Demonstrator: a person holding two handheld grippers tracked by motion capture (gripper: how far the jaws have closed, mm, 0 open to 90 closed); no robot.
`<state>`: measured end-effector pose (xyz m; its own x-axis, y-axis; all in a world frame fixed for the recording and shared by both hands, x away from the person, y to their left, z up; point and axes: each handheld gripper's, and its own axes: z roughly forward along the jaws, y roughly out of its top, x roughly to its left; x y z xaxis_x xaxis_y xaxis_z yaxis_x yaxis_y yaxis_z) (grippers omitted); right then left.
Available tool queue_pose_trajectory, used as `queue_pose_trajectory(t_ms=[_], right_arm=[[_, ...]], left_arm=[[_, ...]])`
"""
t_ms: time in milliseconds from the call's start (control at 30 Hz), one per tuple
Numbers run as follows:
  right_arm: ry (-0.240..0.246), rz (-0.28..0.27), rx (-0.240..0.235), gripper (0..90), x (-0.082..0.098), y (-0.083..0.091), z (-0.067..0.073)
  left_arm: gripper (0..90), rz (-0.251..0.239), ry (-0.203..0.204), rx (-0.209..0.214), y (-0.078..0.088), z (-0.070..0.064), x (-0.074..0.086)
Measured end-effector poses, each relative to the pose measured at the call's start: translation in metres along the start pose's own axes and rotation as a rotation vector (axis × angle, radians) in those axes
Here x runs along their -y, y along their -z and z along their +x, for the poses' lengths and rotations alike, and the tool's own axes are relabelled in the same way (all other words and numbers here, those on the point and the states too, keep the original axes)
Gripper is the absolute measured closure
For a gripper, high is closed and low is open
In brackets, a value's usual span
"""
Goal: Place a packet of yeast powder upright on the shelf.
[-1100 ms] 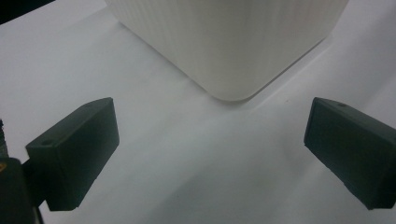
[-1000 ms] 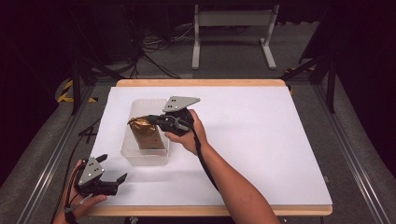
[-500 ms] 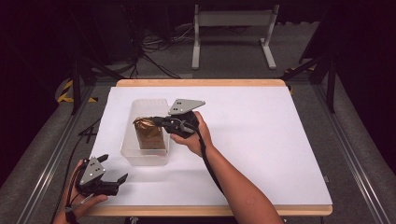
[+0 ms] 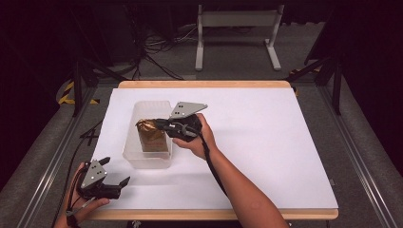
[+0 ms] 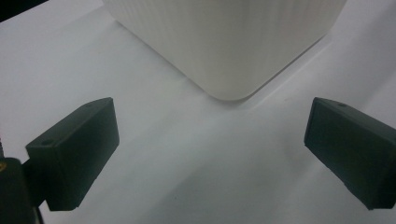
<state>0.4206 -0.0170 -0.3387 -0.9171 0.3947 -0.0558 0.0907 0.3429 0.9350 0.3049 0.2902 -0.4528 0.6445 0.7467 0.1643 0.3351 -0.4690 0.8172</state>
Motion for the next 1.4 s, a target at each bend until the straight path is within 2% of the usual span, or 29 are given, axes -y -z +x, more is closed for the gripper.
queue_pose_trajectory(t_ms=[67, 133, 233, 367, 433, 500, 533, 700, 833, 1067, 1400], right_arm=[[0.013, 0.006, 0.005, 78.8, -0.001, 0.0, 0.001], [0.039, 0.025, 0.03, 72.4, -0.003, 0.0, 0.002], [0.056, 0.036, 0.035, 71.2, -0.004, 0.002, 0.004], [0.081, 0.051, 0.057, 65.0, -0.006, 0.003, 0.006], [0.093, 0.061, 0.068, 57.0, -0.008, 0.005, 0.007], [0.101, 0.075, 0.068, 54.6, -0.009, 0.007, 0.008], [0.116, 0.089, 0.09, 52.2, -0.01, 0.009, 0.009], [0.141, 0.114, 0.1, 50.5, -0.013, 0.017, 0.01], [0.172, 0.153, 0.103, 48.1, -0.016, 0.023, 0.012], [0.204, 0.199, 0.133, 41.8, -0.017, 0.035, 0.015], [0.242, 0.254, 0.175, 38.3, -0.013, 0.058, 0.013]], left_arm=[[4.0, -0.002, -0.003, 0.001, 0.0, 0.0, 0.0], [4.0, -0.001, -0.004, -0.001, 0.0, 0.0, 0.0], [4.0, 0.0, -0.004, 0.001, 0.0, 0.0, 0.0], [4.0, 0.0, -0.006, 0.0, 0.0, 0.0, 0.0], [4.0, -0.002, -0.004, -0.001, 0.001, 0.0, 0.0], [4.0, -0.003, -0.004, -0.002, 0.001, 0.0, 0.0], [4.0, -0.002, -0.003, -0.001, 0.001, 0.0, 0.0], [4.0, -0.002, -0.006, 0.0, 0.0, 0.0, 0.0], [4.0, 0.0, -0.005, 0.0, 0.001, 0.0, 0.0], [4.0, 0.001, -0.004, 0.002, 0.0, 0.0, -0.001], [4.0, 0.008, -0.009, -0.001, -0.001, 0.0, -0.001]])
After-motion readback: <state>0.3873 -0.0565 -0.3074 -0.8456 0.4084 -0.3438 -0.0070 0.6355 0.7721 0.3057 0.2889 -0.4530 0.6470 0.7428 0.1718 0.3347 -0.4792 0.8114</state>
